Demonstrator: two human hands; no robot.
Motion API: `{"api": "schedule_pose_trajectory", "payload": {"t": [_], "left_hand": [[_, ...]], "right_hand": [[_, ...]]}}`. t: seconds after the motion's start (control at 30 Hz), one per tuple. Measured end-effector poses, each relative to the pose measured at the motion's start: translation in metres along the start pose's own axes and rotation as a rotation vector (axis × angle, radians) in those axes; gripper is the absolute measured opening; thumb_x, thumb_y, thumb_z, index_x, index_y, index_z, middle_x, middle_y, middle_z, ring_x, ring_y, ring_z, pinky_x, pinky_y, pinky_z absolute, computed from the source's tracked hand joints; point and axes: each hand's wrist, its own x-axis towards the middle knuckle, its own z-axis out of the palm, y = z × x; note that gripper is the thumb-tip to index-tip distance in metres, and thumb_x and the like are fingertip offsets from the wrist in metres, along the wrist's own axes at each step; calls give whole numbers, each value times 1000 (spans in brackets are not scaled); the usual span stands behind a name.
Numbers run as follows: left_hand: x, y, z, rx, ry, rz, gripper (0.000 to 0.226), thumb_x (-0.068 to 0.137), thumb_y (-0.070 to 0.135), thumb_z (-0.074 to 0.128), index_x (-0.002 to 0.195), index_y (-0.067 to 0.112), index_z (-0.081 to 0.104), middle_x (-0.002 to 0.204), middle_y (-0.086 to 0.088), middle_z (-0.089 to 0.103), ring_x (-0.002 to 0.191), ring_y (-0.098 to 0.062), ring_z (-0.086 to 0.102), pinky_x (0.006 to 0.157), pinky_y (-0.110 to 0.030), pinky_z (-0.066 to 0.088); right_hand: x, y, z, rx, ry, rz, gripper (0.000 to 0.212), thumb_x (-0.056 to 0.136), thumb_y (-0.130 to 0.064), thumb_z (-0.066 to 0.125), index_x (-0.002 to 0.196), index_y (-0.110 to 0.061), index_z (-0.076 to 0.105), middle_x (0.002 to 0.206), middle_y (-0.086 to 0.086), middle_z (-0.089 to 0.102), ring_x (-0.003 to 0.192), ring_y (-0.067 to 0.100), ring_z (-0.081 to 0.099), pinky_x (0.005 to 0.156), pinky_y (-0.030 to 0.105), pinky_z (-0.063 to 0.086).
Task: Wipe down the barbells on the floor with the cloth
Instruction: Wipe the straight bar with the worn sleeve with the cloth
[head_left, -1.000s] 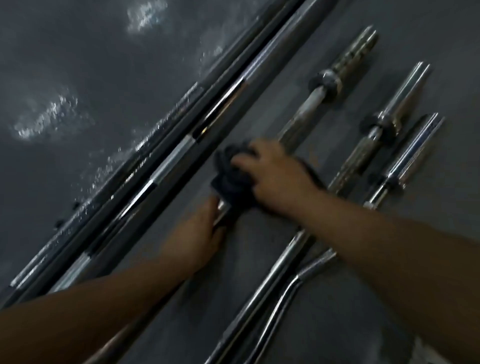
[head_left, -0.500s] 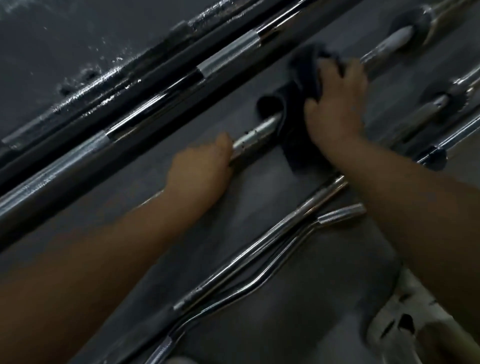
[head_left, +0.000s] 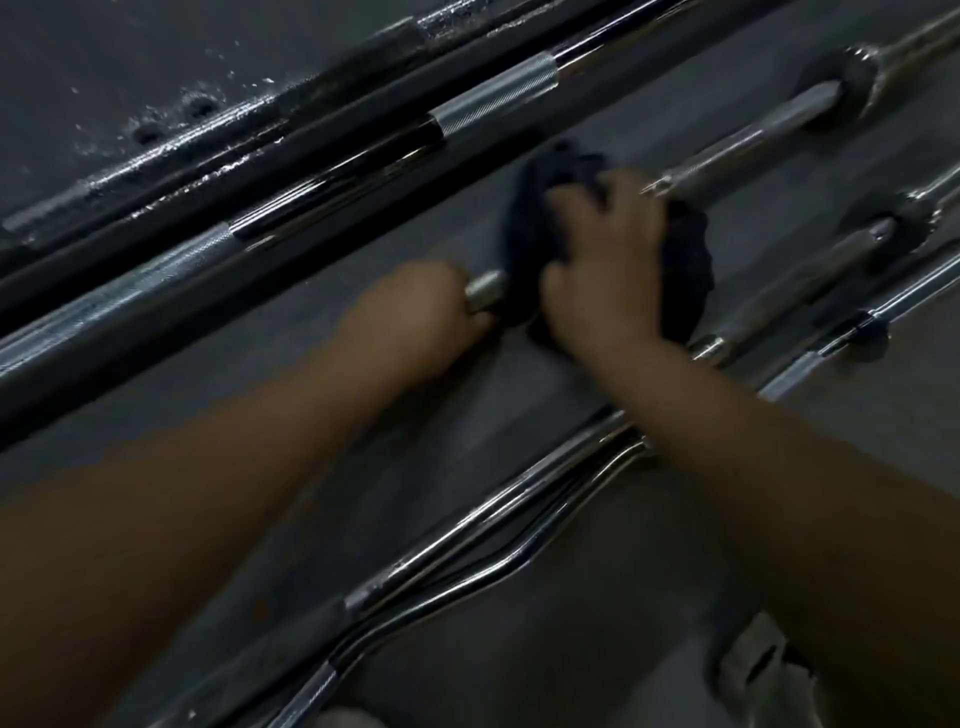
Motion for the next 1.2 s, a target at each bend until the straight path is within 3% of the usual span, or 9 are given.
{"api": "schedule_pose_trajectory", "payload": {"t": [0.13, 0.3, 0.5, 0.67, 0.77, 0.87, 0.97, 1.07, 1.2], "left_hand": [[-2, -3, -15, -116, -125, 57, 36, 88, 37, 66, 117, 17, 61, 116, -16, 66, 102, -30, 63, 78, -33, 47], [-18, 0, 9, 220, 84, -47, 31, 90, 43, 60, 106, 16, 56, 101, -14, 65, 91, -34, 63, 64, -32, 36], [-20, -15, -15, 31, -30, 51, 35, 89, 37, 65, 116, 16, 60, 108, -15, 67, 93, -31, 64, 69, -31, 41], [-23, -18, 2, 98, -12, -96, 40, 87, 52, 63, 102, 15, 61, 99, -13, 67, 84, -31, 63, 62, -30, 38], [-6, -28, -23, -391, -355, -49, 43, 80, 50, 74, 98, 11, 69, 94, -13, 72, 79, -21, 65, 70, -29, 52], [-25, -29, -10, -81, -61, 27, 44, 83, 53, 66, 113, 21, 61, 109, -10, 69, 96, -28, 66, 74, -36, 52], [-54, -19, 17, 340, 276, 29, 38, 88, 55, 51, 99, 18, 54, 91, -13, 67, 76, -36, 65, 55, -34, 39], [-28, -29, 1, 0, -62, -73, 50, 83, 65, 59, 94, 17, 60, 91, -11, 68, 80, -30, 64, 65, -34, 46], [-21, -40, -22, -232, -210, -3, 46, 78, 58, 70, 106, 21, 67, 99, -6, 72, 88, -26, 67, 76, -36, 53]], "right_hand": [[-10, -2, -10, -27, -259, -385, 62, 72, -10, 67, 132, -23, 60, 140, 18, 46, 126, 40, 44, 93, 40, 46], [29, 45, -20, -68, 106, 102, 58, 72, -11, 54, 129, -19, 60, 137, 21, 46, 123, 41, 46, 101, 36, 38], [-14, -12, -5, -13, -274, -450, 62, 70, -10, 67, 131, -21, 60, 138, 20, 48, 122, 40, 46, 93, 40, 45], [19, 39, -17, -86, 74, 61, 60, 71, -10, 59, 131, -18, 58, 140, 22, 44, 125, 41, 43, 103, 39, 36], [-22, -18, 8, -15, -66, -219, 60, 64, -7, 63, 123, -20, 63, 135, 21, 49, 116, 42, 47, 97, 40, 41], [-22, -8, -3, -22, -282, -503, 66, 65, -10, 68, 130, -23, 60, 136, 20, 50, 117, 42, 49, 95, 43, 48], [19, 55, -24, -133, -79, -224, 66, 68, -6, 64, 133, -20, 56, 136, 24, 47, 121, 43, 47, 101, 46, 45], [11, 31, -12, -78, 81, 72, 59, 68, -8, 54, 126, -16, 60, 136, 23, 46, 120, 44, 45, 102, 45, 42], [-36, -25, 5, 18, -276, -485, 61, 65, -13, 58, 125, -22, 63, 136, 20, 50, 117, 41, 50, 95, 44, 46]]}}
